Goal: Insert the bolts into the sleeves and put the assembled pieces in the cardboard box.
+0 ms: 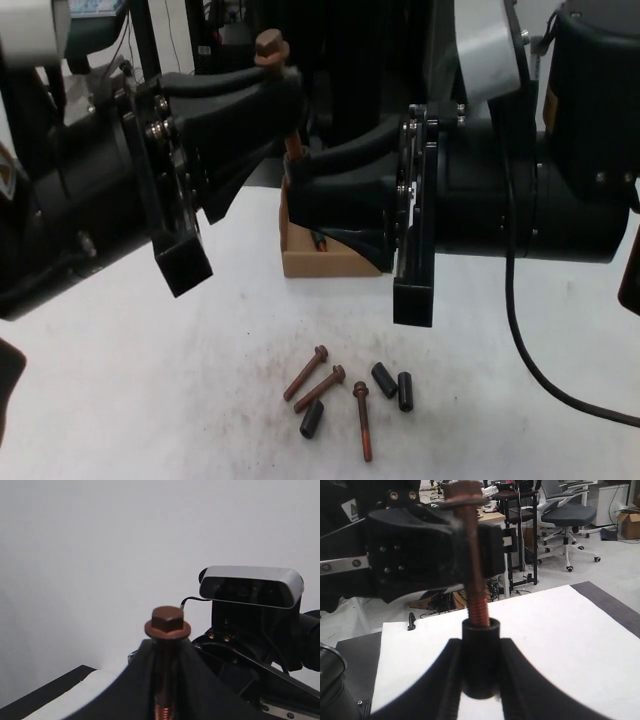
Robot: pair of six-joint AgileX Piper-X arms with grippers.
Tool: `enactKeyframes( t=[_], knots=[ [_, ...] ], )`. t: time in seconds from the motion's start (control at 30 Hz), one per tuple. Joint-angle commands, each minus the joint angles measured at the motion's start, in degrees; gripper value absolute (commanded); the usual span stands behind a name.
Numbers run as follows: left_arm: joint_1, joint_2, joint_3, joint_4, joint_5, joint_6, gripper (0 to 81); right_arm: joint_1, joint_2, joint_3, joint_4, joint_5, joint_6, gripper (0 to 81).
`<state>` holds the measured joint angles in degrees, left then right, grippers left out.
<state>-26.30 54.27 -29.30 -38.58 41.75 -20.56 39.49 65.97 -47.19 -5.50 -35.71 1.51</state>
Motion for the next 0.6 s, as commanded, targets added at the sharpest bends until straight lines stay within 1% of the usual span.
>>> enactKeyframes(
  t=[0.0, 0.07, 0.1, 0.17, 0.2, 0.23, 0.27, 0.57],
  knots=[
    [0.06, -0.52, -0.27, -0.23, 1.11, -0.43, 4.3, -0.22, -0.45, -0.31, -1.44, 0.74, -0.26, 0.8],
    [0.06, -0.52, -0.27, -0.65, 1.21, -0.43, 13.4, -0.22, -0.45, -0.31, -1.44, 0.74, -0.26, 0.8],
    [0.06, -0.52, -0.27, -1.56, 1.24, -0.43, 21.5, -0.22, -0.45, -0.31, -1.44, 0.74, -0.26, 0.8],
    [0.06, -0.52, -0.27, -4.14, 0.81, -0.43, 33.5, -0.22, -0.45, -0.31, -1.44, 0.74, -0.26, 0.8],
    [0.06, -0.52, -0.27, -5.03, 0.3, -0.57, 38.2, -0.22, -0.45, -0.31, -1.44, 0.74, -0.26, 0.8],
    [0.06, -0.52, -0.27, -5.72, -0.31, -1.01, 40.6, -0.22, -0.45, -0.31, -1.43, 0.88, -0.26, 0.8],
    [0.06, -0.68, -0.27, -6.12, -1.08, -1.85, 41.7, -0.22, -0.45, -0.31, -1.43, 0.98, -0.26, 0.8],
    [0.06, -0.82, -0.27, -5.6, -0.92, -2.24, 41.7, -0.22, -0.45, -0.31, -1.22, 1.11, -0.26, 0.8]
  ],
)
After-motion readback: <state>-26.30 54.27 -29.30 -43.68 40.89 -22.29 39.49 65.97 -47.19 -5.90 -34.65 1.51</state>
